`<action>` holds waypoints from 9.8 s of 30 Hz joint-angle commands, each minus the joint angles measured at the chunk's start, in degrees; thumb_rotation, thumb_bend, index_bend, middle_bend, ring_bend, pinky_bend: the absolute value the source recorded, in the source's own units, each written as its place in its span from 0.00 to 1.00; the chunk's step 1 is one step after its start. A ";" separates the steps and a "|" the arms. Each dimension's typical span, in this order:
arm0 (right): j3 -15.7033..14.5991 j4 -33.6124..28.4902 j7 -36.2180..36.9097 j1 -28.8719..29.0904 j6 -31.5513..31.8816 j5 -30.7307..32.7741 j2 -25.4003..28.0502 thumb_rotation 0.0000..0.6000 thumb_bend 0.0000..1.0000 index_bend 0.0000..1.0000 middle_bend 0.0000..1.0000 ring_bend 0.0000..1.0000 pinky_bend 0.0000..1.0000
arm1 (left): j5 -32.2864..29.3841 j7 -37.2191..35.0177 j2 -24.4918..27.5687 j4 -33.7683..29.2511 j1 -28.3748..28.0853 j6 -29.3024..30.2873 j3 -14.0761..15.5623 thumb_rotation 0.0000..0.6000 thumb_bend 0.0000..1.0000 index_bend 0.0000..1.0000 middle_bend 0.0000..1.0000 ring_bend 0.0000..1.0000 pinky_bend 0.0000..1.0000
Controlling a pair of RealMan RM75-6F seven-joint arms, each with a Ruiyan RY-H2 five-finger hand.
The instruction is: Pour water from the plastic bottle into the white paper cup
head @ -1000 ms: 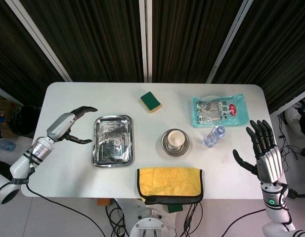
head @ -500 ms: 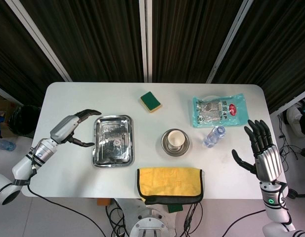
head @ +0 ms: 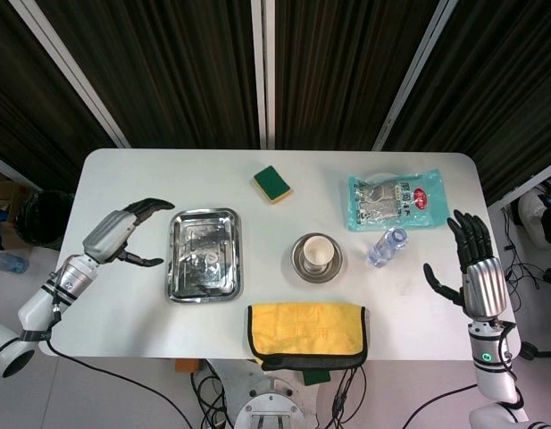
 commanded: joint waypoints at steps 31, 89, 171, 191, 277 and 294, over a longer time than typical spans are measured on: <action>-2.39 14.94 35.04 3.18 -26.28 7.61 -0.70 1.00 0.21 0.00 0.00 0.00 0.00 | -5.41 33.49 -11.59 15.18 21.77 24.70 1.68 1.00 0.09 0.17 0.17 0.11 0.16; -4.92 33.87 53.43 14.53 -34.10 4.47 -14.39 1.00 0.35 0.38 0.04 0.00 0.00 | 0.23 36.46 -10.28 10.16 24.36 28.05 -0.02 1.00 0.09 0.17 0.17 0.11 0.16; -2.65 16.61 -14.44 25.50 -35.19 2.16 -6.51 1.00 0.68 0.76 0.60 0.42 0.49 | -2.46 22.04 -10.46 15.18 26.43 27.69 -1.53 1.00 0.09 0.18 0.17 0.11 0.16; -4.15 19.17 -24.58 28.62 -35.35 -0.60 -7.00 1.00 0.67 0.76 0.59 0.42 0.49 | -2.74 20.36 -10.83 16.57 26.59 27.52 -1.77 1.00 0.09 0.18 0.17 0.11 0.16; -5.86 21.51 -34.83 34.48 -37.40 -2.01 -7.54 1.00 0.68 0.76 0.57 0.42 0.47 | -2.17 19.45 -11.34 17.25 25.89 27.46 -1.83 1.00 0.09 0.18 0.17 0.11 0.16; -2.19 8.47 -2.62 28.12 -28.03 3.11 -3.38 1.00 0.67 0.76 0.57 0.42 0.48 | -2.32 19.45 -11.12 17.10 26.00 27.08 -1.62 1.00 0.09 0.17 0.17 0.11 0.16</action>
